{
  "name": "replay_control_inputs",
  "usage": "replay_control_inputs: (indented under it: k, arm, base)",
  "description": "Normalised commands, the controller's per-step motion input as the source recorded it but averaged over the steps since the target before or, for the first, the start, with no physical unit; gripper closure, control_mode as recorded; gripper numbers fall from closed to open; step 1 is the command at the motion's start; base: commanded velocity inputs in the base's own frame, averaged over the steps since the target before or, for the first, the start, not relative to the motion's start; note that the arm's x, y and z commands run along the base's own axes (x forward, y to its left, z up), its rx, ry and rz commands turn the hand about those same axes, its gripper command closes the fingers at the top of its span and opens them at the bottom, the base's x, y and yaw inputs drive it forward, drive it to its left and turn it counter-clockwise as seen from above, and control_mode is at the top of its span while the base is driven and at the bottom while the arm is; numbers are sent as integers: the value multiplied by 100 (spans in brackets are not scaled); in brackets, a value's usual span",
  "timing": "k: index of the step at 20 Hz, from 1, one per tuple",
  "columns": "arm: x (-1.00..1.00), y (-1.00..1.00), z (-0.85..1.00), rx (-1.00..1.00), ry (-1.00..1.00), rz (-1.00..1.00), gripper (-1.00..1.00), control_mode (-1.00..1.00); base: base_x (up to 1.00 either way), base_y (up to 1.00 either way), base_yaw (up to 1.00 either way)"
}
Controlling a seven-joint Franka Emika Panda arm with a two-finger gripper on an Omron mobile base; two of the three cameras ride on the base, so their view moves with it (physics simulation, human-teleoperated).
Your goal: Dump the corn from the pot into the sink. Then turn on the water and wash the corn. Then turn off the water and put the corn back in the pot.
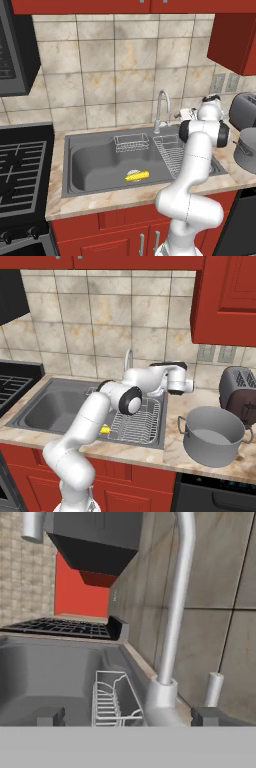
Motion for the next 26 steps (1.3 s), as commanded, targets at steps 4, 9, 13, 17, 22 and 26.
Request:
replay_control_inputs:
  k: [4,9,13,17,22,26]
  arm:
    - [23,0,0,3,0,-7,-100,-100]
    - [14,0,0,5,0,-11,-100,-100]
    - [4,0,0,4,0,-13,-100,-100]
    - [0,0,-6,2,0,-11,-100,-100]
    - [0,11,-11,0,0,-10,-100,-100]
    - [0,14,-4,0,1,-8,-100,-100]
  base:
    - [0,0,0]
    - [0,0,0]
    - [0,0,0]
    - [0,0,0]
    - [0,0,0]
    - [0,0,0]
